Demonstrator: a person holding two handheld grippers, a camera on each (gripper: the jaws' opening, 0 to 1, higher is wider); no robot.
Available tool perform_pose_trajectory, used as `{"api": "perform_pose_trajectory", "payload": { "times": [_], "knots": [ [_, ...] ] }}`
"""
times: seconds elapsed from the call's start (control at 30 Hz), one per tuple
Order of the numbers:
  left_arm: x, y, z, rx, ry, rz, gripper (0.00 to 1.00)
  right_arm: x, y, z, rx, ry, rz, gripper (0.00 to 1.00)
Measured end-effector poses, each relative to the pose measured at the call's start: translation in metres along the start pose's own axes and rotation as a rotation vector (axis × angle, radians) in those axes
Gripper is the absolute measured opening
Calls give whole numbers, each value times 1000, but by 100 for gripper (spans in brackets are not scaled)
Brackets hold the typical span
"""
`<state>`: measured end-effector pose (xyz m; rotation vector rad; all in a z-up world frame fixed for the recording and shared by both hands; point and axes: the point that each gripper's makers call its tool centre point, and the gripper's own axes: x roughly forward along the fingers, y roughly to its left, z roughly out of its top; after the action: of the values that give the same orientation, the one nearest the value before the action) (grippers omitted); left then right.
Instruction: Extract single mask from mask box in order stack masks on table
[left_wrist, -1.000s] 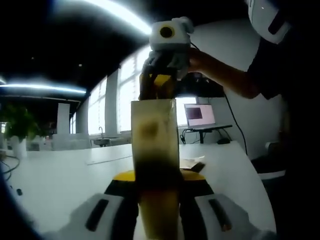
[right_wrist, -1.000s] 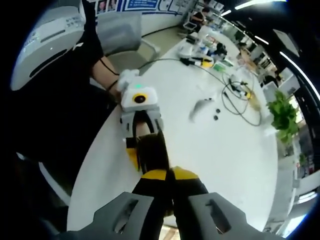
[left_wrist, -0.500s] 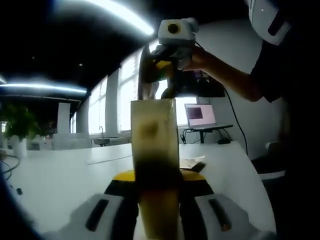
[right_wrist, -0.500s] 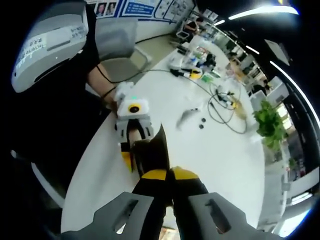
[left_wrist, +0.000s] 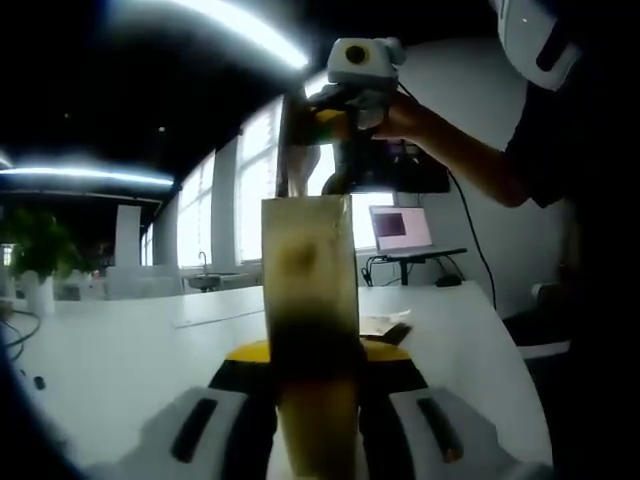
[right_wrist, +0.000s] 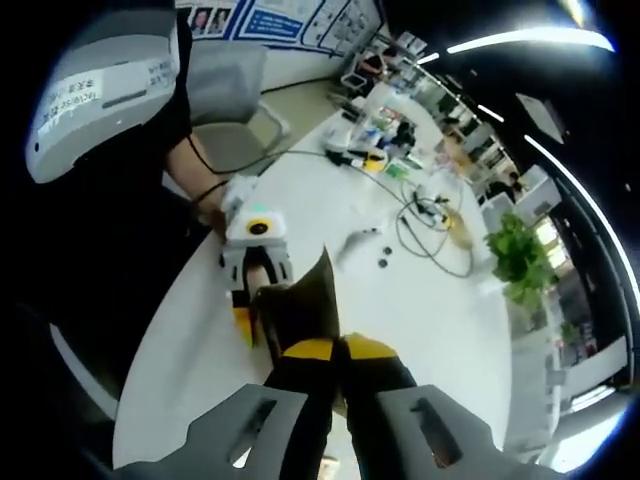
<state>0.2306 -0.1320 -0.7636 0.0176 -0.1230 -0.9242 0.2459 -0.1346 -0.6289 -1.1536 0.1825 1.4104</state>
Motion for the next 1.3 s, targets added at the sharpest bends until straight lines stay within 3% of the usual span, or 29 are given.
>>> {"api": "perform_pose_trajectory", "payload": {
  "times": [0.5, 0.87, 1.13, 1.3],
  "knots": [
    [0, 1, -1, -1, 1, 2, 32, -22, -11, 5, 19, -66, -141, 0],
    [0, 1, -2, -3, 4, 4, 32, -52, -26, 9, 54, -139, -302, 0],
    [0, 1, -2, -1, 5, 6, 32, -58, -23, 5, 80, -170, -346, 0],
    [0, 1, -2, 0, 6, 6, 32, -70, -28, 11, 83, -208, -411, 0]
  ]
}}
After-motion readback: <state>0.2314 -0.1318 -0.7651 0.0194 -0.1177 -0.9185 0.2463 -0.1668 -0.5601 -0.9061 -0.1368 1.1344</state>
